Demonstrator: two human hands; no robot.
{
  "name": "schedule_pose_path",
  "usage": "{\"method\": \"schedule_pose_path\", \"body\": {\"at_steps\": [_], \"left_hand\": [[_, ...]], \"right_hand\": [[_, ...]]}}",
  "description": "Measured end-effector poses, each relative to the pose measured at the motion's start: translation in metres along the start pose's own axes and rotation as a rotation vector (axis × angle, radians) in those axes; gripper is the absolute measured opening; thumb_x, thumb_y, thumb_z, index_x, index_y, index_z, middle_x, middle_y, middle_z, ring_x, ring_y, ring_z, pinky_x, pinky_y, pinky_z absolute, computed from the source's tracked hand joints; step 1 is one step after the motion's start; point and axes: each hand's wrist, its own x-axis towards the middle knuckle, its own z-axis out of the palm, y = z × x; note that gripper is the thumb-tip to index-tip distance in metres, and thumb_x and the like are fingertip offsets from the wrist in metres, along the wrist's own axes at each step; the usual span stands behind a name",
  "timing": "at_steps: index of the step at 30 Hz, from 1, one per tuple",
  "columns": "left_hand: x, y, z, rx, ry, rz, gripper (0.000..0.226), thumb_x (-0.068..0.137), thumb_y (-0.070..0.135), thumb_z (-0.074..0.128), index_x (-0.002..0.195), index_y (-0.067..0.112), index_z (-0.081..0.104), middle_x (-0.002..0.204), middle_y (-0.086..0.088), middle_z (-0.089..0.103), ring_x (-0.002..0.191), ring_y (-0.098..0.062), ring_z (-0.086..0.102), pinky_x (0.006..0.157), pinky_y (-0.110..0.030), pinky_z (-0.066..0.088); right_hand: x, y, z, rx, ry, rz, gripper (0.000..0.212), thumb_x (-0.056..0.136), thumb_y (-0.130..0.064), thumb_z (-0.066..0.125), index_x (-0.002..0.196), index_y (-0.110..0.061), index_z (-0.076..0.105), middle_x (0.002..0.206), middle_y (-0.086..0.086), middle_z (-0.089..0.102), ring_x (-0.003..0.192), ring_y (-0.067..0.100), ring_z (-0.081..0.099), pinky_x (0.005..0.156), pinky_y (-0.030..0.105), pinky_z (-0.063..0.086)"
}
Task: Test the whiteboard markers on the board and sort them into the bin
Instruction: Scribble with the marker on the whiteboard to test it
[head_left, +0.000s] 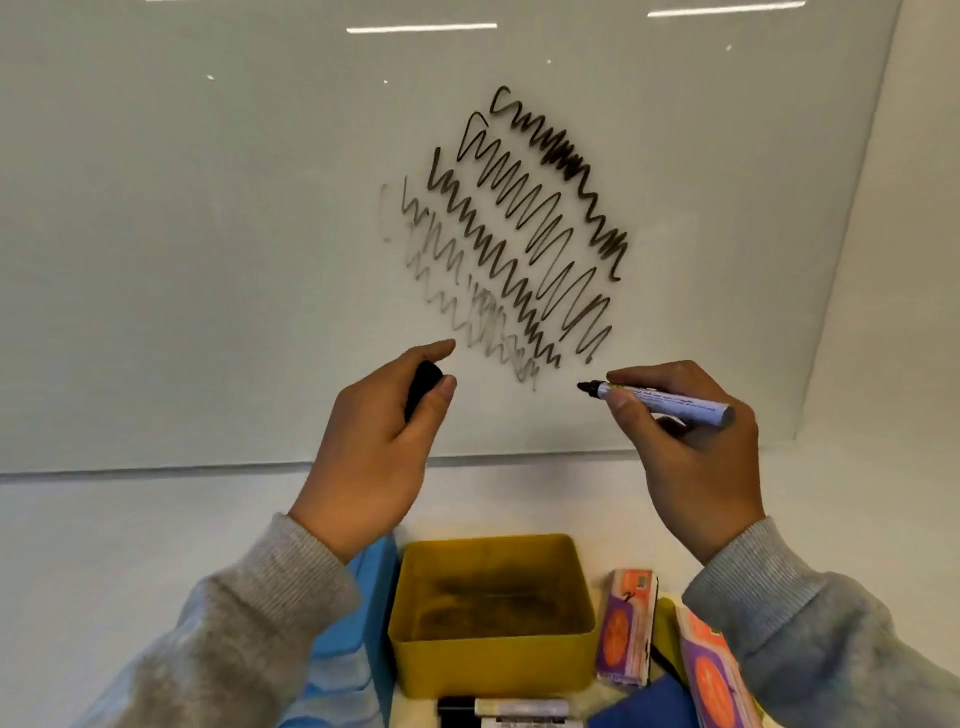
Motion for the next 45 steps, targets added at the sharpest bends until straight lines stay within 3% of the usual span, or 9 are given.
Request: {"method": "schedule_pose_path", "body": {"at_steps": [4,8,12,15,21,25,37,41,45], "left_hand": [[-0.031,-0.017,0.024,-0.141,-0.035,-0.231,0.03,0.101,0.019,0.054,0.127,0.029,0.065,0.092,0.016,0.066,0.088,0.006,0.061,0.075,-0.004,0.042],[-0.061,-0.031,0.042,-0.363,-0.127,-0.414,0.033,0.103,0.017,0.045,0.124,0.027,0.067,0.061,0.011,0.049,0.058,-0.003,0.045,0.055,-0.019,0.034],[-0.087,-0.037,0.053,-0.502,-0.23,-0.582,0.034,0.106,0.017,0.04,0.129,0.027,0.063,0.074,-0.007,0.041,0.056,-0.01,0.034,0.051,-0.028,0.027],[-0.104,-0.043,0.057,-0.497,-0.299,-0.617,0.032,0.105,0.019,0.046,0.133,0.027,0.058,0.078,0.002,0.058,0.057,-0.007,0.048,0.053,-0.019,0.041],[-0.128,-0.056,0.048,-0.583,-0.276,-0.704,0.021,0.1,0.021,0.055,0.113,0.006,0.062,0.082,-0.006,0.071,0.06,-0.014,0.058,0.056,-0.024,0.048],[-0.138,-0.062,0.048,-0.602,-0.259,-0.74,0.022,0.102,0.024,0.052,0.107,0.008,0.066,0.077,-0.004,0.066,0.06,-0.013,0.054,0.059,-0.026,0.046],[-0.141,-0.049,0.054,-0.656,-0.242,-0.708,0.027,0.103,0.028,0.047,0.107,0.009,0.066,0.075,-0.005,0.064,0.059,-0.016,0.055,0.06,-0.025,0.049],[-0.141,-0.041,0.055,-0.631,-0.269,-0.648,0.027,0.102,0.028,0.048,0.107,0.009,0.066,0.076,-0.005,0.067,0.06,-0.018,0.059,0.062,-0.03,0.05],[-0.141,-0.033,0.053,-0.508,-0.246,-0.538,0.03,0.103,0.03,0.043,0.102,0.01,0.066,0.068,0.001,0.059,0.058,-0.013,0.052,0.057,-0.021,0.046]], "right_hand": [[-0.025,0.005,0.004,0.047,-0.037,0.162,0.024,0.083,-0.014,0.081,0.103,-0.018,0.069,0.089,-0.005,0.074,0.084,0.014,0.07,0.067,0.026,0.058],[-0.053,0.009,0.008,0.135,0.011,0.277,0.064,0.072,-0.009,0.089,0.119,-0.02,0.047,0.092,0.009,0.069,0.079,0.02,0.071,0.071,0.023,0.056],[-0.075,0.012,0.011,0.145,0.007,0.351,0.077,0.073,-0.009,0.088,0.129,-0.022,0.035,0.09,0.017,0.07,0.072,0.025,0.072,0.069,0.029,0.06],[-0.09,0.017,0.009,0.121,-0.071,0.414,0.064,0.077,-0.013,0.086,0.125,-0.023,0.044,0.089,0.017,0.072,0.074,0.03,0.072,0.067,0.033,0.06],[-0.122,0.018,0.005,0.289,-0.125,0.612,0.032,0.082,-0.015,0.076,0.108,-0.023,0.06,0.071,0.002,0.069,0.066,0.021,0.065,0.059,0.033,0.054],[-0.129,0.018,0.0,0.36,-0.131,0.704,0.032,0.077,-0.024,0.074,0.107,-0.021,0.064,0.079,0.004,0.071,0.072,0.023,0.067,0.06,0.031,0.054],[-0.13,0.021,-0.004,0.461,-0.094,0.74,0.021,0.083,-0.018,0.068,0.104,-0.017,0.064,0.088,0.011,0.074,0.075,0.023,0.069,0.06,0.025,0.056],[-0.131,0.017,-0.004,0.406,-0.176,0.682,0.015,0.082,-0.017,0.07,0.096,-0.012,0.07,0.091,0.013,0.074,0.082,0.029,0.071,0.069,0.029,0.06],[-0.132,0.008,-0.003,0.344,-0.301,0.616,0.017,0.079,-0.015,0.074,0.094,-0.007,0.077,0.088,0.016,0.075,0.08,0.032,0.072,0.071,0.03,0.061]]}}
